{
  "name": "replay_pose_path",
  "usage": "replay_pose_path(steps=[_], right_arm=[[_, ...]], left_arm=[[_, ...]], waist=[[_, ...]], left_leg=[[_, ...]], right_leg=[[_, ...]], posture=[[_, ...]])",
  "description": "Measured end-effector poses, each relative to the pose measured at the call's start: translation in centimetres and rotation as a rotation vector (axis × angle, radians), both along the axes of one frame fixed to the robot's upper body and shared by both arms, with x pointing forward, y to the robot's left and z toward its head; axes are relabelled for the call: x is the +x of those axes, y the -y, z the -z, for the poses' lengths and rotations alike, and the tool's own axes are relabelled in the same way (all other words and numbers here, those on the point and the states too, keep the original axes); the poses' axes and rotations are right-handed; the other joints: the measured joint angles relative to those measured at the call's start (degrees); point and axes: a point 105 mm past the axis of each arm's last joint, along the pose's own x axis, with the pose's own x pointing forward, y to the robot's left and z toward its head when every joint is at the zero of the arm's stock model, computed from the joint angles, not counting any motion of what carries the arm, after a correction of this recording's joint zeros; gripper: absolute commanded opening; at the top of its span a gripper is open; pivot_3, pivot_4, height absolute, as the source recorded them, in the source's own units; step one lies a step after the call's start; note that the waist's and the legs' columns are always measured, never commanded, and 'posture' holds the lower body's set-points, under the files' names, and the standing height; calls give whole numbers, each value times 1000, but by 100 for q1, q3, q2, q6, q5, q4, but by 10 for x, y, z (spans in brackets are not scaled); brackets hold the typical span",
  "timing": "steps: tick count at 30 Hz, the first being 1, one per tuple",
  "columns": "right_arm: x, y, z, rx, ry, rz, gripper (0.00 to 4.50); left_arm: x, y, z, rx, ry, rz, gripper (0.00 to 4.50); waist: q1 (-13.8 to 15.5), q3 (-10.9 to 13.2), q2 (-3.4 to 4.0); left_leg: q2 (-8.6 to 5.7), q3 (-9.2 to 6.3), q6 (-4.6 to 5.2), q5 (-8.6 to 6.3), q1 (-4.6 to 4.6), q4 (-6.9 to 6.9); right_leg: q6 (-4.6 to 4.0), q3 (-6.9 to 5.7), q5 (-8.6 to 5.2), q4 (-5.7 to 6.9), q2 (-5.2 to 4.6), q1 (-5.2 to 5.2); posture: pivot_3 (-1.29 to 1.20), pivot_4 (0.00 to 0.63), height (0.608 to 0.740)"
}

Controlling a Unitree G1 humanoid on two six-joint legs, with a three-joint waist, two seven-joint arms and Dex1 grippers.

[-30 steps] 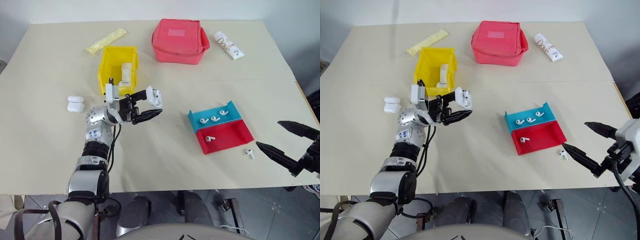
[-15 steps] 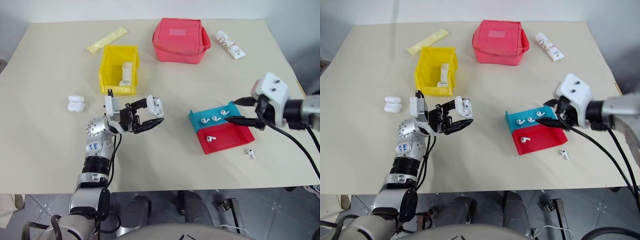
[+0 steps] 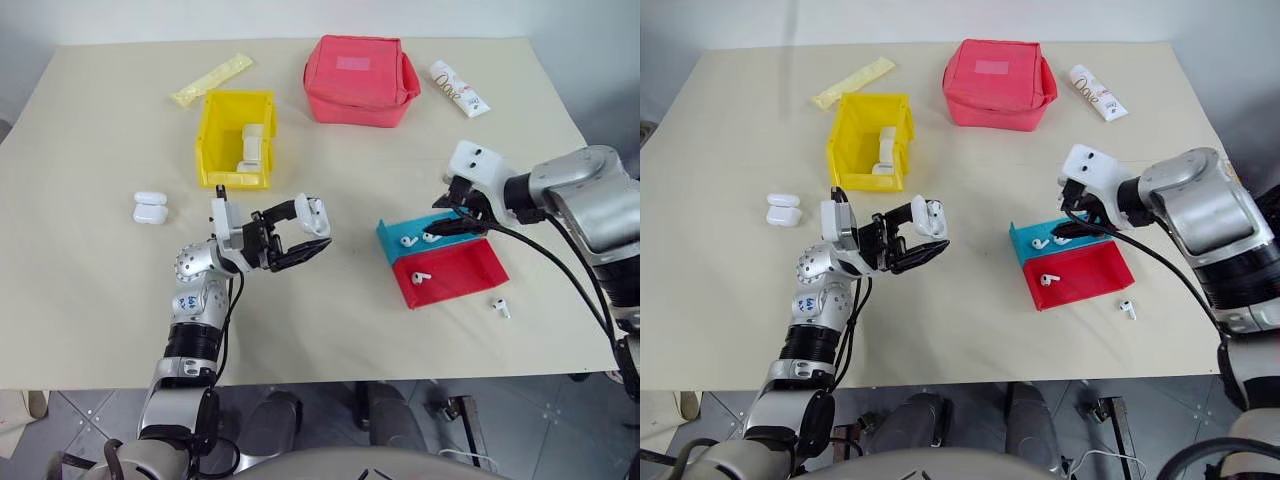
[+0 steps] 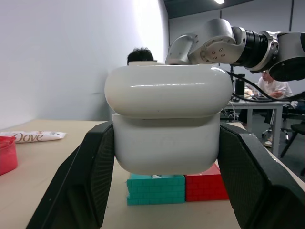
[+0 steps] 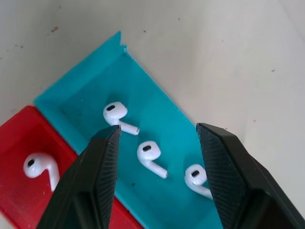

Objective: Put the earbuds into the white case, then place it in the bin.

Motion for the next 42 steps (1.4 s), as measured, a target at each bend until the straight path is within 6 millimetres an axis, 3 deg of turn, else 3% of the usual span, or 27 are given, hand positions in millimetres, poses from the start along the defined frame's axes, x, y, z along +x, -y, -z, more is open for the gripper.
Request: replay_pose_path(steps=[3,8,22,42], right_arm=[[4,2,3,0,-26,44,1770],[11,3,0,-1,-32,102,1770],[6,-3,7,-45,-155,186,1770],[4,-6,21,-62,-185,179,1770]], left_arm=[[-1,0,0,-5,2,-9,2789],[-1,1,2,-17,-13,-22,2789],[-1,4,4,-30,-20,-31,2789],[-10,-1,4,-12,-4,-27,2789]], waist=[[-5,0,0],[-29,-1,1],[-97,-1,2],[-106,-2,4]], left_leg=[[-2,1,0,0,0,2],[0,0,-1,1,0,1],[-1,-4,-1,1,-6,1],[-2,-5,-1,1,-7,1]], right_leg=[[0,0,0,2,-1,0],[-1,0,0,4,1,-2],[-1,-4,0,3,-1,-6],[-1,-5,0,3,-2,-6]], posture=[[0,150,740],[0,150,740],[0,150,740],[0,150,740]])
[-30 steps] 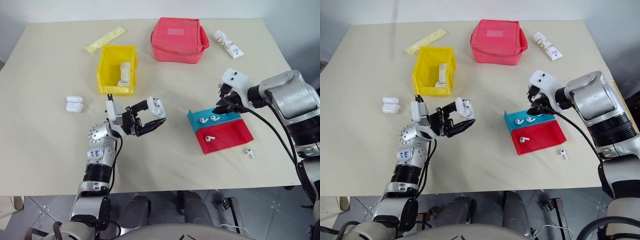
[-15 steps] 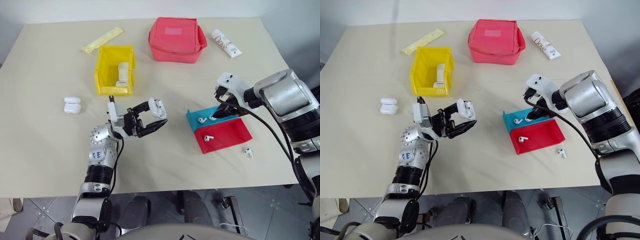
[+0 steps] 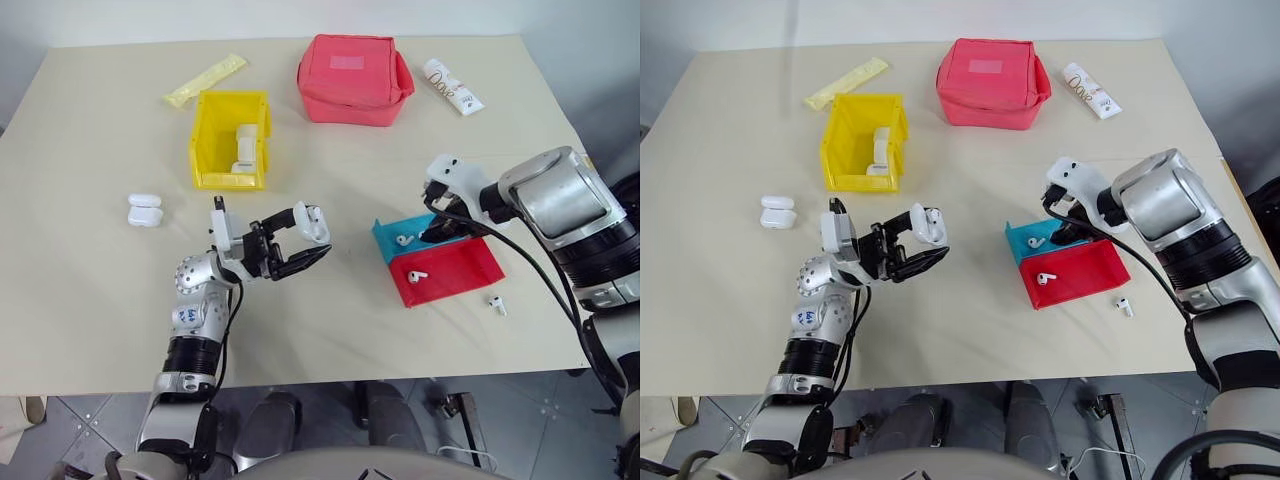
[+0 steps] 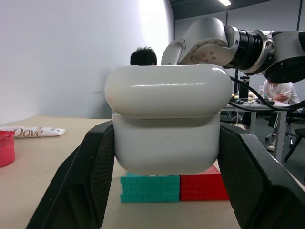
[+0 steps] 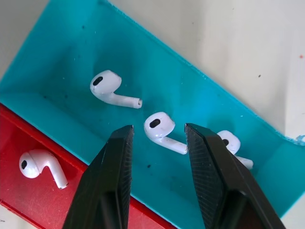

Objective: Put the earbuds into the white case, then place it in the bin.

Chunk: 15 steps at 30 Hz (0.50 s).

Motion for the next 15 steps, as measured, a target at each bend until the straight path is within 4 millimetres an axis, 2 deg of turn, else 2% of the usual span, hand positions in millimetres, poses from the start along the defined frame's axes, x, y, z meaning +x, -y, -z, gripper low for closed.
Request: replay_pose_path(steps=[15], right_arm=[[-1,-4,11,0,-9,-32,1770]], left_arm=[[-3,-4,1,15,-16,-12,2789]], waist=[[-4,-1,2]], left_leg=[[0,0,0,0,1,0]], right_leg=[[0,-1,0,0,1,1]], posture=[[0,150,740]])
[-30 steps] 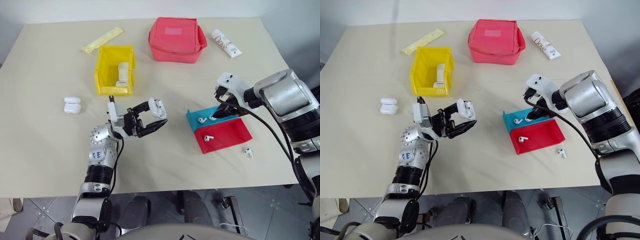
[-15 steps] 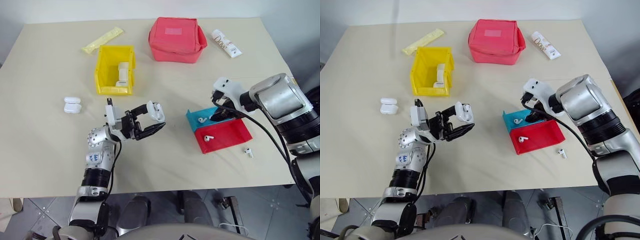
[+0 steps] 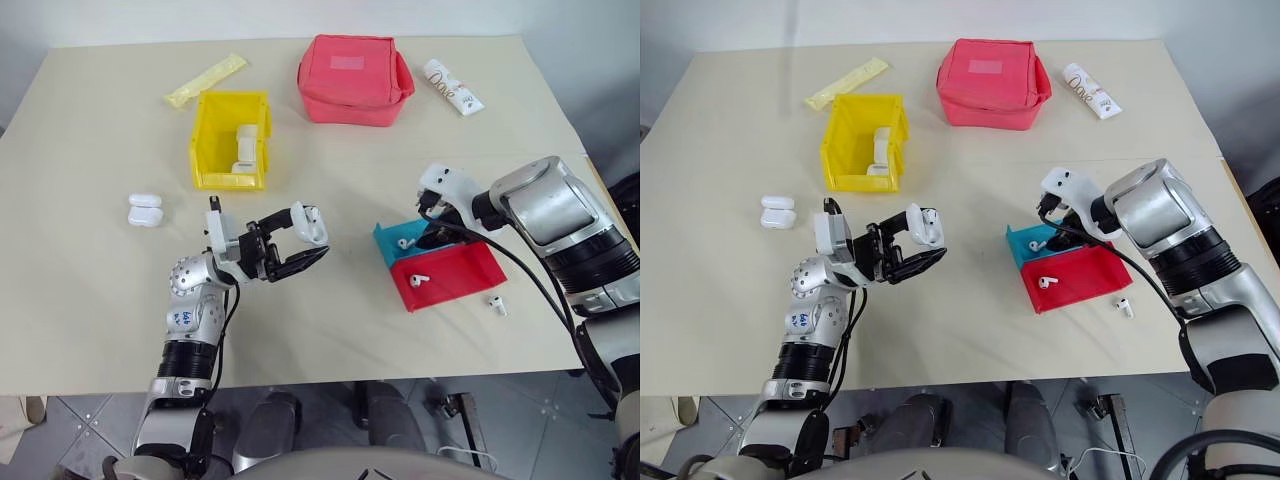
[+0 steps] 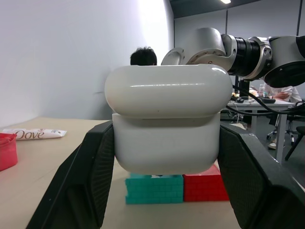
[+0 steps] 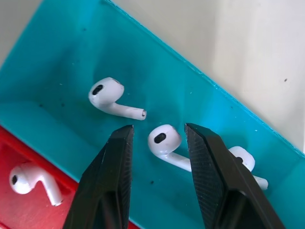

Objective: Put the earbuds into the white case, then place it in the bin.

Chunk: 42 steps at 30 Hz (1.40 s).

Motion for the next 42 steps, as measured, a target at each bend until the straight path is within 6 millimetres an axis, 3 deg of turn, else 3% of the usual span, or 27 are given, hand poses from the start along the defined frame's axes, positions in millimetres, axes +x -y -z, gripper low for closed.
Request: replay_pose_path(steps=[34,40,42], right_arm=[[8,11,0,-152,51,-153,1770],[9,10,0,-158,57,-158,443],[9,10,-1,-159,59,-156,445]], left_arm=[[2,-1,0,-1,-11,-14,2789],[2,-1,0,1,-11,-14,2789],[2,-1,0,2,-10,-15,2789]], waist=[[6,-5,-7],[2,-7,-9],[1,-7,-9]], left_leg=[[-1,-1,0,0,6,2],[0,-1,0,0,8,1],[0,-1,0,0,8,1]], right_leg=[[0,-1,0,0,0,8],[0,-1,0,1,0,9],[-1,-1,0,1,0,9]], posture=[[0,150,740],[0,150,740],[0,150,740]])
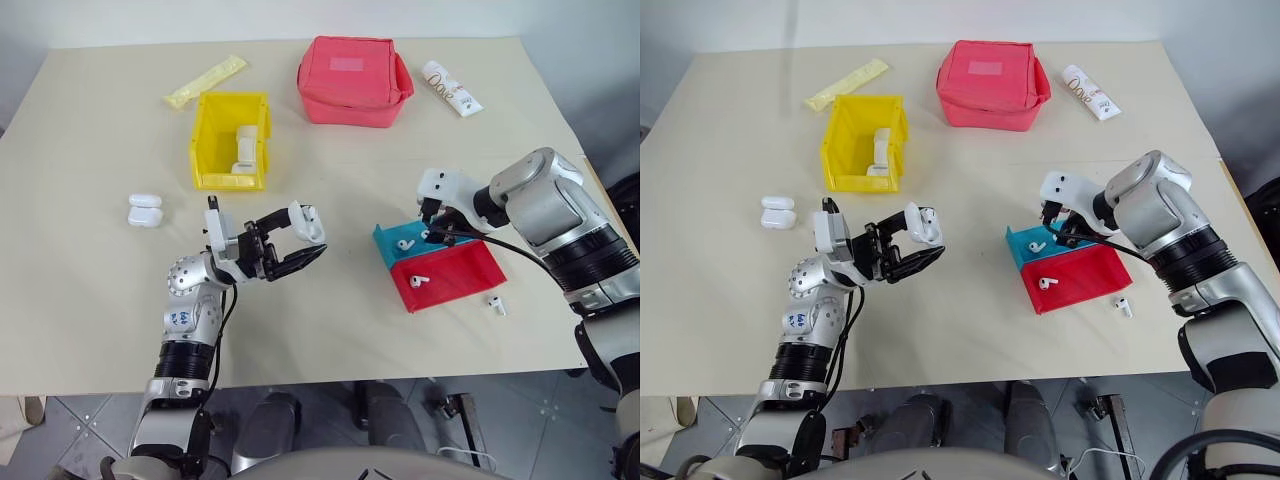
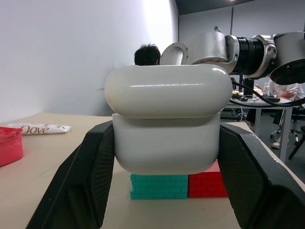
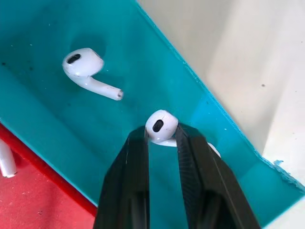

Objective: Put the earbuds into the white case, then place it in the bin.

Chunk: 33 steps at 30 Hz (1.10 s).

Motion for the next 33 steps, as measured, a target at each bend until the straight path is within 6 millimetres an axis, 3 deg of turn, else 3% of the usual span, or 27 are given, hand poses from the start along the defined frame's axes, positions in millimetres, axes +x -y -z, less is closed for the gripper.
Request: replay_pose_path(steps=[8,14,20,25,30,33], right_arm=[[-1,-2,-2,15,9,-9,445],[-21,-15,-12,174,-3,-61,445],[-45,-27,-45,469,104,-131,445],[-79,-35,-59,690,96,-155,445],[-110,-67,-83,1053,39,-148,445],[-122,-86,-86,1190,13,-144,445]], left_arm=[[0,0,0,0,1,0,2789],[0,3,-3,7,17,30,2789],[2,10,0,13,2,94,2789],[3,25,-1,19,0,196,2789],[5,45,-8,28,20,331,2789],[5,55,-12,39,31,406,2789]], waist=[[-3,0,0],[6,2,4],[18,2,3],[54,2,2],[38,1,2],[19,0,5]], left_leg=[[0,0,0,0,-1,-1],[0,-4,0,0,-12,3],[0,-9,0,0,-11,3],[-2,-16,1,0,-14,10],[2,-22,-1,1,-13,4],[-1,-22,-1,2,-14,5]], right_leg=[[0,0,0,0,0,-1],[0,-5,0,-2,-1,-7],[0,-8,0,-3,-2,-3],[1,-15,1,-2,-7,1],[-1,-15,1,2,-6,-2],[-1,-14,1,4,-8,-4]], posture=[[0,150,740],[0,150,740],[0,150,740],[0,150,740],[0,150,740],[0,150,740]])
